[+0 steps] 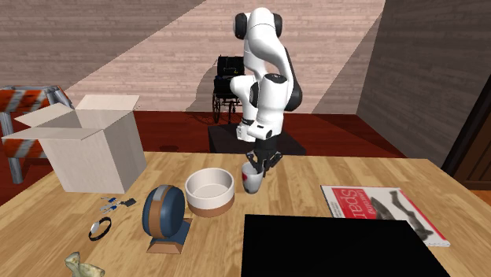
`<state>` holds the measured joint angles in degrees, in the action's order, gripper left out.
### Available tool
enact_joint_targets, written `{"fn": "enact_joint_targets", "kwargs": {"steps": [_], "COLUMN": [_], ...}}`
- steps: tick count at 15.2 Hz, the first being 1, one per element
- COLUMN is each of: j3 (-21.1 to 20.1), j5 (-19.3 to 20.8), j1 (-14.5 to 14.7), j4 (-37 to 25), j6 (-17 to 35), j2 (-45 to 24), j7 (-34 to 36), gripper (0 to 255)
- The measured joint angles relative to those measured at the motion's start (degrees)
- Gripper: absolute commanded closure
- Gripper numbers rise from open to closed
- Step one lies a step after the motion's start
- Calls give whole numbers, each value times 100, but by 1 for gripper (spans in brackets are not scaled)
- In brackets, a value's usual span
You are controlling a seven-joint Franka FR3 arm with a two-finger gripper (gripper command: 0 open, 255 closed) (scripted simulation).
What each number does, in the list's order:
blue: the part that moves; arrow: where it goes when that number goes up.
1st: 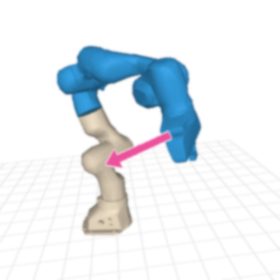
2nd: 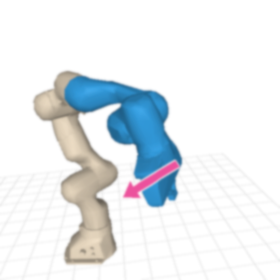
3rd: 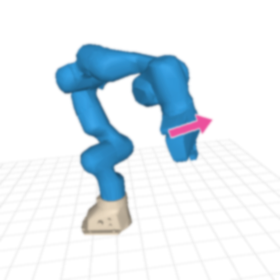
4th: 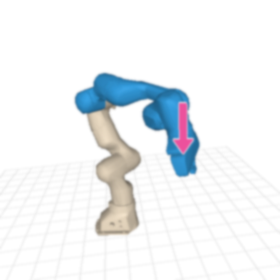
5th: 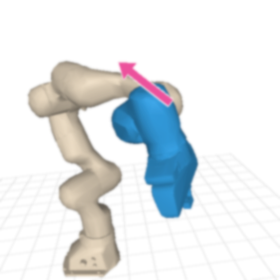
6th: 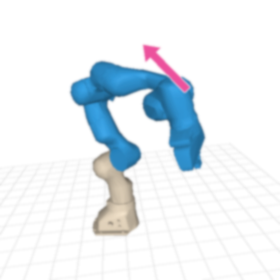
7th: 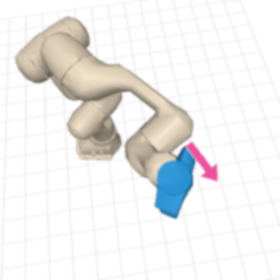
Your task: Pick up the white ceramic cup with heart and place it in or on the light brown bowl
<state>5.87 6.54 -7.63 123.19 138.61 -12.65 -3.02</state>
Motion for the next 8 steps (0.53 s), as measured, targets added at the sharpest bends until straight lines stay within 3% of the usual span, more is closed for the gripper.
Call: {"fn": "enact_joint_targets", "kwargs": {"steps": [8], "j3": [2], "j5": [-10], "j1": [4], "j4": [-179], "j6": [-551], "j2": [376], "j7": [-56], "gripper": [255]}}
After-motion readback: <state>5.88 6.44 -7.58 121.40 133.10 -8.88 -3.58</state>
